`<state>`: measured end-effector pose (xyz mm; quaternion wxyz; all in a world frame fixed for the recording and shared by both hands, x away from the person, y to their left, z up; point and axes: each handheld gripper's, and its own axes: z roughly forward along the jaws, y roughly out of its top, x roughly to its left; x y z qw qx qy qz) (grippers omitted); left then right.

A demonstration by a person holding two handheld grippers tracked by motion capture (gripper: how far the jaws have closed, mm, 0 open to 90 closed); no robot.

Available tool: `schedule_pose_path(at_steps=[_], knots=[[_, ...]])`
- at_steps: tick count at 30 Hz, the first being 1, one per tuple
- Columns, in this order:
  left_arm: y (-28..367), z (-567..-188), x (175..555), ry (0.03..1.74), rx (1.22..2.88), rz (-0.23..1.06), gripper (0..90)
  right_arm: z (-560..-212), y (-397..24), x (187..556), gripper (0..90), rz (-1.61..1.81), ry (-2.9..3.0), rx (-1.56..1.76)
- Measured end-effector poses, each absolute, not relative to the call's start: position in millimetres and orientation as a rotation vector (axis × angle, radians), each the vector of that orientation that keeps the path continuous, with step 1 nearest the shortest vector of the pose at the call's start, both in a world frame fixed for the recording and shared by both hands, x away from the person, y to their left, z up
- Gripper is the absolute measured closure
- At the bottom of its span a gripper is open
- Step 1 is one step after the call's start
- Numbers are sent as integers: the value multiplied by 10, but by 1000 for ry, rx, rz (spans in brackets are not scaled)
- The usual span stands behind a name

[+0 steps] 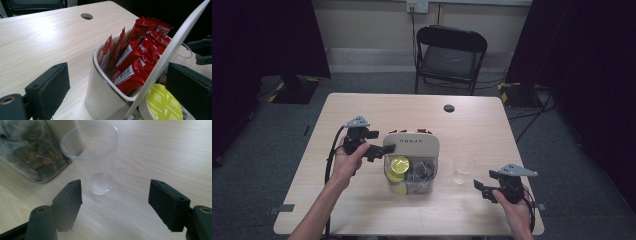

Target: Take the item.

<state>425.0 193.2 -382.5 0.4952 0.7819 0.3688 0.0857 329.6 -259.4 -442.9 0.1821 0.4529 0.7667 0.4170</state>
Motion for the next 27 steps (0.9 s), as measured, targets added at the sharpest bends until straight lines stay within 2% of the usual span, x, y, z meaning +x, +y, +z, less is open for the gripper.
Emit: schedule_pose_path(at_steps=[11, 14, 19, 27], knots=[[1930, -3832, 4257, 906, 1894, 206, 29, -4130, -2431, 3234, 338, 1331, 2167, 1165], [1930, -3832, 4257, 907, 1894, 205, 27, -4066, -2364, 3234, 404, 1366, 2182, 1124], [1929, -3832, 4257, 909, 1893, 205, 27, -3982, -2202, 3278, 417, 1399, 2202, 1078], [1930, -3833, 4258, 910, 1896, 207, 24, -3853, -1854, 3378, 492, 1463, 2262, 967]])
